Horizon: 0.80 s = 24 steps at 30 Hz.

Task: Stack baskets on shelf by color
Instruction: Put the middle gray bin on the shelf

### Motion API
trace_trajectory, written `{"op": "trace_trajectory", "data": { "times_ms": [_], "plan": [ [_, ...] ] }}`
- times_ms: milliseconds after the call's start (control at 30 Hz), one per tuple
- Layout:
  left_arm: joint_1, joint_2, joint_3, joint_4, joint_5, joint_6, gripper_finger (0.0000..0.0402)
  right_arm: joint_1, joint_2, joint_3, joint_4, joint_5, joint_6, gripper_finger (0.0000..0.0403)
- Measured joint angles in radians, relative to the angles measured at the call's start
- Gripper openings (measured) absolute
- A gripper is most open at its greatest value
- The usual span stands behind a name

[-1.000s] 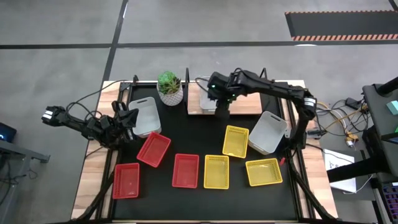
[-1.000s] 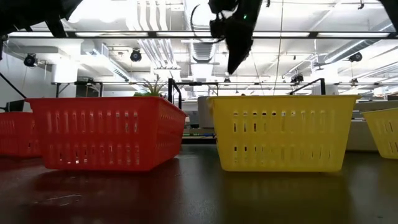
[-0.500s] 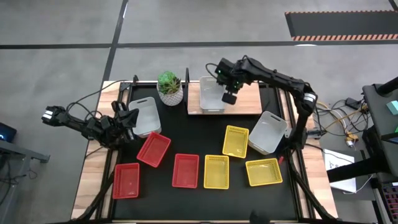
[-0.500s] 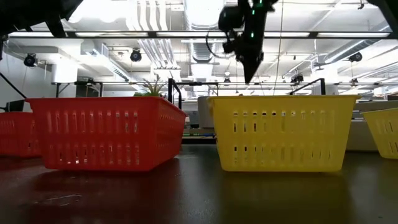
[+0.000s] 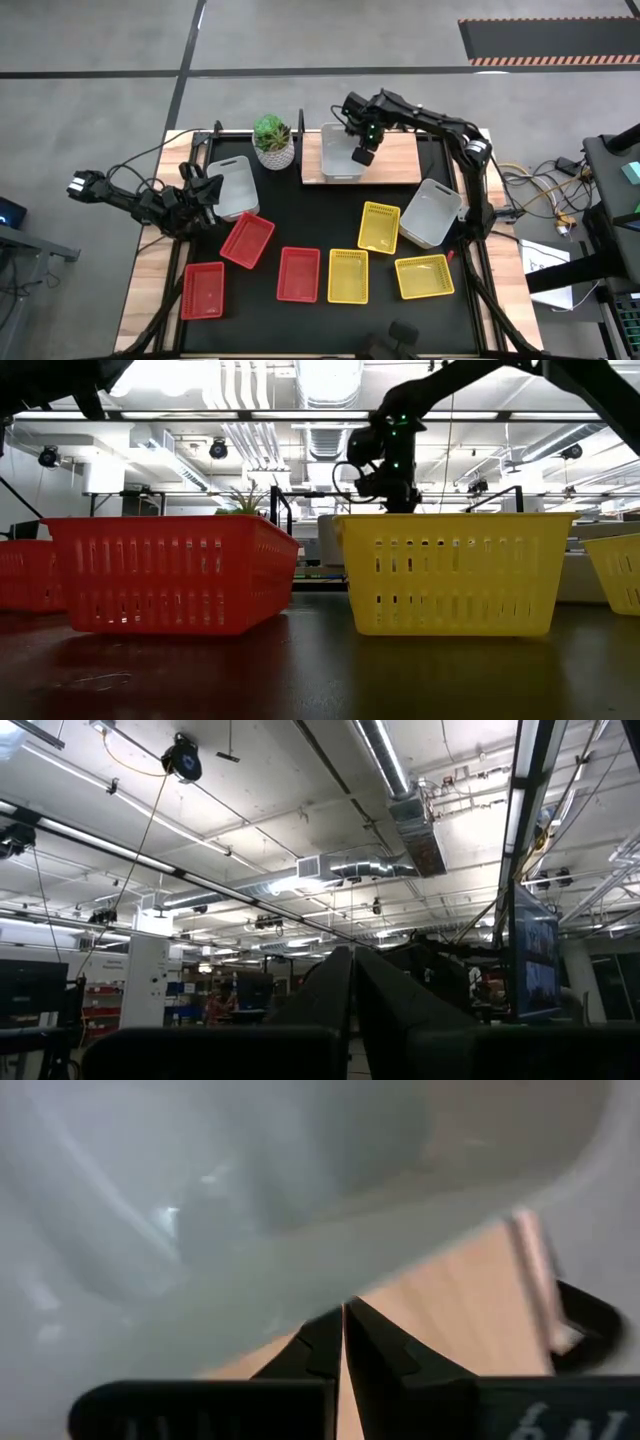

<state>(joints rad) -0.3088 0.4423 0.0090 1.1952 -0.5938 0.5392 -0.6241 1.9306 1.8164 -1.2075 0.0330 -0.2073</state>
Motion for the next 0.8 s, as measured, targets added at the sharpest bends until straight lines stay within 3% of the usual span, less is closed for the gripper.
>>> {"op": "trace_trajectory", "data": {
  "times_ms": [167, 633, 800],
  "plan": [
    [0.000, -0.005, 0.005, 0.001, 0.000, 0.001, 0.0000, 0.026, 0.009, 0.000, 0.049, -0.086, -0.003, 0.0009],
    [0.000, -0.009, 0.000, 0.000, -0.045, 0.001, 0.0000, 0.032, 0.009, 0.000, 0.304, -0.084, -0.044, 0.0009],
    [0.001, -0.012, 0.001, 0.000, -0.045, 0.002, 0.0000, 0.030, 0.008, 0.014, 0.291, -0.083, -0.045, 0.0009]
  ]
}}
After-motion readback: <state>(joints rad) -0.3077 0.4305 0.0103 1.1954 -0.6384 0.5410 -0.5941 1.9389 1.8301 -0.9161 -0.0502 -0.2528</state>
